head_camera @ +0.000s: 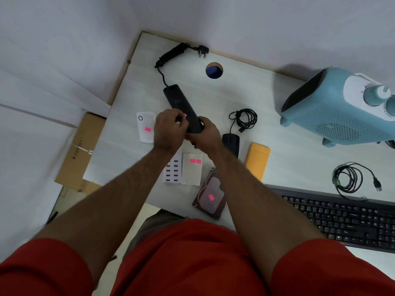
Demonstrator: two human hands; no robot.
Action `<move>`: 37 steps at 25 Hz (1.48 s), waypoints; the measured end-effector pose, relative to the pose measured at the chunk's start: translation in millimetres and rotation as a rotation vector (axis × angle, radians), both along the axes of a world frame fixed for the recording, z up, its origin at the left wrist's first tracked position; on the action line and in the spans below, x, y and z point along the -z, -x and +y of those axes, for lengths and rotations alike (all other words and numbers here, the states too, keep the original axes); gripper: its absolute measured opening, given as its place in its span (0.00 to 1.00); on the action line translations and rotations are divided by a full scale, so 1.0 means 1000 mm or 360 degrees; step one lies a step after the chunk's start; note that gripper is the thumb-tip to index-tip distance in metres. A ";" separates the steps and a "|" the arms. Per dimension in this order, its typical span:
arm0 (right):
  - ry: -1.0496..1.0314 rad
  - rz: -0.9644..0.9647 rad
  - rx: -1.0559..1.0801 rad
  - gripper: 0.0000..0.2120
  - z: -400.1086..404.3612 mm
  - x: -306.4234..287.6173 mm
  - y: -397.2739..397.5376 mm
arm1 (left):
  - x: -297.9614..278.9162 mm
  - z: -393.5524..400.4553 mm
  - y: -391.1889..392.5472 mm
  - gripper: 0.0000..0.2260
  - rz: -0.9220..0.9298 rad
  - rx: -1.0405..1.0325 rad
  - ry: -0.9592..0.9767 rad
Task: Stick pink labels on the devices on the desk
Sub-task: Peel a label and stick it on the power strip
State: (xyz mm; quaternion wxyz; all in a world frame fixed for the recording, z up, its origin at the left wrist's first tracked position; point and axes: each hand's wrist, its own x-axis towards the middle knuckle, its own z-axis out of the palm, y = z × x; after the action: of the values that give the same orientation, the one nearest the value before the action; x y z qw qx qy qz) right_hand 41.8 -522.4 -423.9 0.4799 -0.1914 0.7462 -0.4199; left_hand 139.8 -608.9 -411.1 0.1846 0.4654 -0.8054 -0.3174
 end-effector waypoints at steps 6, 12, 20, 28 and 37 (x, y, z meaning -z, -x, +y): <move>0.0150 0.0008 0.0041 0.24 0.006 -0.002 0.000 | 0.000 -0.001 -0.001 0.08 -0.0110 0.0258 0.0182; 0.0183 0.0201 -0.0009 0.22 0.004 -0.004 -0.001 | 0.001 -0.004 0.005 0.09 -0.0240 0.0312 0.0310; 0.0206 0.0337 -0.0017 0.21 0.006 -0.006 -0.001 | 0.003 0.000 0.003 0.10 -0.0270 0.0393 0.0285; 0.0223 0.0233 0.0033 0.21 0.006 -0.004 -0.004 | 0.002 0.004 0.002 0.13 -0.0326 0.0393 0.0277; 0.0263 0.0206 0.0070 0.18 0.008 0.000 -0.003 | 0.001 0.018 -0.009 0.19 -0.0448 0.0436 0.0300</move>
State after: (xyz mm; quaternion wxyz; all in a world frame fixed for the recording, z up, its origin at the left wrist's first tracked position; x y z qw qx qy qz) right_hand 44.9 -514.2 -423.8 0.4040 -0.2406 0.7424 -0.4772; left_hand 148.6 -590.8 -412.2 0.0683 0.3719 -0.9050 -0.1947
